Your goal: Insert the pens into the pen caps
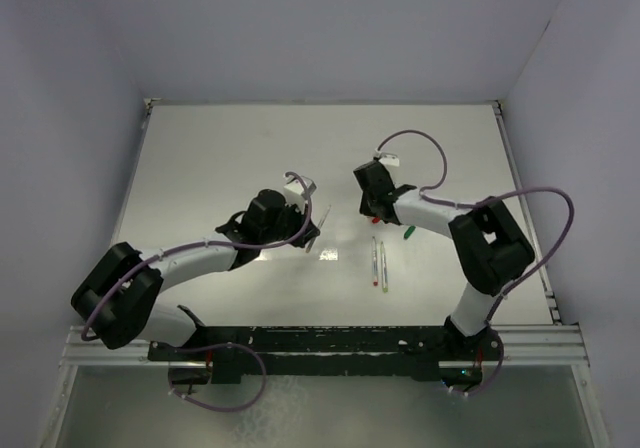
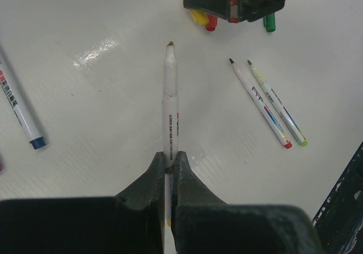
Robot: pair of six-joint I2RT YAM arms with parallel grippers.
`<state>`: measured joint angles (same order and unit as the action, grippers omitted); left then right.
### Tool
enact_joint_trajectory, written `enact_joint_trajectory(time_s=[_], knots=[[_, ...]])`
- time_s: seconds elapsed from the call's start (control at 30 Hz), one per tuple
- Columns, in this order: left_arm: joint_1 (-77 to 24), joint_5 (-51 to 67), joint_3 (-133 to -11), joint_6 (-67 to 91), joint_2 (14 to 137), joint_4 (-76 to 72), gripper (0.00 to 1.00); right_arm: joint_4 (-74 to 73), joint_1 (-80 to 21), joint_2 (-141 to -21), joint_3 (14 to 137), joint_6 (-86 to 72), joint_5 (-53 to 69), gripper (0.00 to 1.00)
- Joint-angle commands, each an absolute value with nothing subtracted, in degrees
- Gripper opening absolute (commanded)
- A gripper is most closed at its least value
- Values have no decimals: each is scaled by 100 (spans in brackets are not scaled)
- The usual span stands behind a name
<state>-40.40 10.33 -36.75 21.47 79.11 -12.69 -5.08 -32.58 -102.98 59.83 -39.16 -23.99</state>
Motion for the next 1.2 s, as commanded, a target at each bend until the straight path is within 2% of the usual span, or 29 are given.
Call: enact_joint_trajectory(time_s=[0.0,0.23,0.47,0.87,1.17], knots=[[-4005,1354,-3925,2308,8108,-1794,0,514,-3270,-9025,5348,-3468,-2113,0],[-4007,1821,-4164,2386,8230,-2380,0,2396,-3269,-7062,4061,-2901,-1498,0],[-4013,2120,-4262,2499,8009,-2936,0,4252,-3269,-6079,3076,-2627,-963,0],[-4049,2715,-4415,3218,8218,-3999,0,7057,-3267,-5942,2201,-2719,-712,0],[-4054,2901,-4499,3468,8314,-4246,0,7842,-3270,-6316,2203,-2907,-674,0]])
